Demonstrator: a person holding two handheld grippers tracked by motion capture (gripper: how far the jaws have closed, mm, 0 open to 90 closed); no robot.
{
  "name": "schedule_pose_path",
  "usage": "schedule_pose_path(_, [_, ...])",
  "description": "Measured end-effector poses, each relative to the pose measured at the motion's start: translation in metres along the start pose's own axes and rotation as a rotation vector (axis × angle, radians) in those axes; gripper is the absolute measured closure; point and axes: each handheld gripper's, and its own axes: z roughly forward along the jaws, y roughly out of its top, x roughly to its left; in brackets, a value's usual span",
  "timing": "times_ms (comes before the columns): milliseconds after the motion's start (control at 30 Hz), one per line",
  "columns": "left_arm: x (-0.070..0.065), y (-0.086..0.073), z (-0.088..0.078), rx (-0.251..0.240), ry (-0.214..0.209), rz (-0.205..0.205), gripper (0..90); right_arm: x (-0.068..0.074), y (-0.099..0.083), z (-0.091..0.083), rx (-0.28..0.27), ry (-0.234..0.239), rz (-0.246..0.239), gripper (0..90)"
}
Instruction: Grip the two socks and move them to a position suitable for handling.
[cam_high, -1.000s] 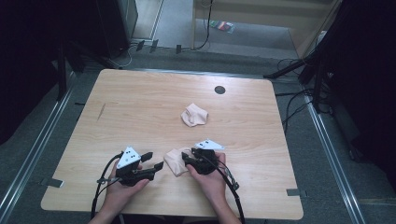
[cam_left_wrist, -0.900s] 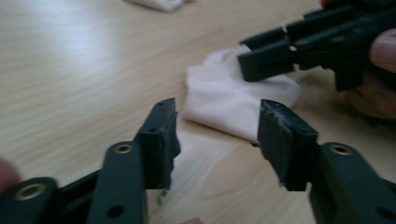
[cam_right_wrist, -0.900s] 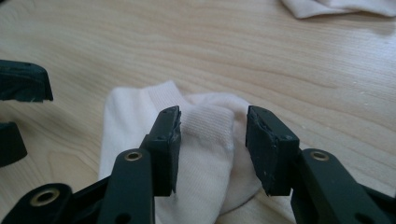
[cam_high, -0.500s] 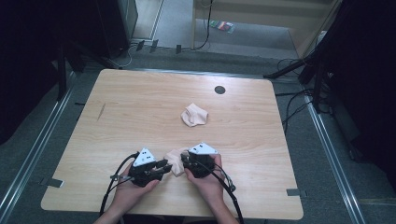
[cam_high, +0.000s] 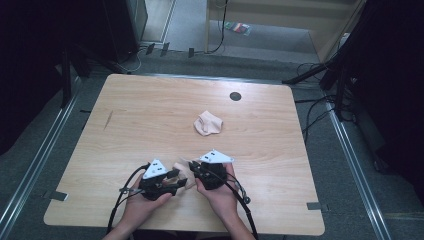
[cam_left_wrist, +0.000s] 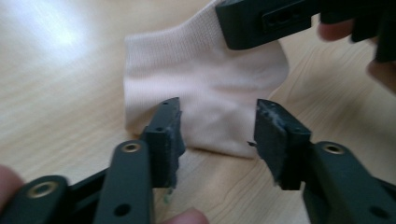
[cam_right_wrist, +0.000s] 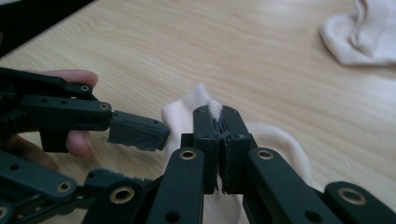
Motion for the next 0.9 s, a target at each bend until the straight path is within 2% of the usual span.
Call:
schedule_pose_path(33, [0.004, 0.0, -0.008, -0.034, 0.015, 0.001, 49.9, 0.004, 0.005, -0.001, -0.005, 0.008, -0.002, 88.1])
schedule_pose_path(67, [0.004, 0.0, -0.008, -0.034, 0.015, 0.001, 50.2, 0.004, 0.005, -0.001, -0.005, 0.008, -0.002, 88.1])
schedule_pose_path(100, [0.015, 0.001, -0.028, -0.114, 0.026, -0.023, 51.3, 0.013, 0.019, -0.002, -0.024, 0.021, -0.007, 88.1])
schedule_pose_path(133, [0.015, 0.001, -0.028, -0.114, 0.026, -0.023, 53.4, 0.013, 0.019, -0.002, -0.024, 0.021, -0.007, 88.1])
schedule_pose_path(167, [0.027, 0.001, -0.049, -0.198, 0.054, -0.049, 57.5, 0.024, 0.032, -0.003, -0.039, 0.045, -0.01, 88.2])
schedule_pose_path(200, [0.033, 0.001, -0.059, -0.239, 0.07, -0.061, 60.7, 0.029, 0.038, -0.003, -0.046, 0.05, -0.019, 88.1])
schedule_pose_path(267, [0.043, 0.001, -0.075, -0.291, 0.078, -0.085, 71.8, 0.043, 0.053, -0.007, -0.071, 0.077, -0.048, 87.8])
schedule_pose_path(333, [0.049, 0.001, -0.087, -0.33, 0.094, -0.101, 79.0, 0.055, 0.067, -0.014, -0.114, 0.102, -0.073, 87.4])
schedule_pose_path(400, [0.052, 0.002, -0.095, -0.366, 0.094, -0.108, 82.6, 0.062, 0.079, -0.023, -0.154, 0.125, -0.072, 87.2])
schedule_pose_path(433, [0.052, 0.003, -0.097, -0.374, 0.089, -0.112, 83.4, 0.062, 0.082, -0.027, -0.179, 0.132, -0.053, 87.3])
schedule_pose_path(467, [0.053, 0.003, -0.097, -0.368, 0.075, -0.117, 83.5, 0.06, 0.084, -0.031, -0.198, 0.139, -0.029, 87.3])
schedule_pose_path(500, [0.053, 0.003, -0.097, -0.368, 0.075, -0.117, 83.4, 0.06, 0.084, -0.031, -0.198, 0.139, -0.029, 87.3])
schedule_pose_path(533, [0.053, 0.003, -0.095, -0.349, 0.059, -0.121, 83.4, 0.056, 0.084, -0.034, -0.214, 0.141, 0.001, 87.4])
schedule_pose_path(567, [0.051, 0.002, -0.084, -0.274, 0.06, -0.119, 83.3, 0.04, 0.072, -0.034, -0.226, 0.134, 0.079, 87.5])
schedule_pose_path(633, [0.05, -0.002, -0.069, -0.162, 0.061, -0.121, 82.3, 0.022, 0.053, -0.028, -0.188, 0.116, 0.159, 87.6])
schedule_pose_path(667, [0.05, -0.002, -0.069, -0.162, 0.061, -0.121, 81.9, 0.022, 0.053, -0.028, -0.188, 0.116, 0.159, 87.6])
schedule_pose_path(700, [0.048, -0.005, -0.056, -0.088, 0.073, -0.122, 81.4, -0.002, 0.025, -0.018, -0.117, 0.093, 0.259, 87.5])
schedule_pose_path(733, [0.048, -0.005, -0.056, -0.088, 0.073, -0.122, 80.8, -0.002, 0.025, -0.018, -0.117, 0.093, 0.259, 87.5])
schedule_pose_path(767, [0.047, -0.007, -0.048, -0.057, 0.084, -0.12, 80.6, -0.026, -0.003, -0.011, -0.053, 0.012, 0.303, 85.8])
schedule_pose_path(800, [0.047, -0.007, -0.048, -0.057, 0.084, -0.12, 80.0, -0.026, -0.003, -0.011, -0.053, 0.012, 0.303, 85.8])
schedule_pose_path(833, [0.047, -0.006, -0.043, -0.05, 0.085, -0.127, 79.5, -0.049, -0.025, -0.01, -0.018, -0.063, 0.319, 72.5])
schedule_pose_path(867, [0.047, -0.006, -0.043, -0.05, 0.085, -0.127, 78.4, -0.049, -0.025, -0.01, -0.018, -0.063, 0.319, 72.5])
schedule_pose_path(900, [0.046, -0.006, -0.041, -0.041, 0.088, -0.13, 78.4, -0.055, -0.029, -0.012, -0.017, -0.096, 0.309, 68.7])
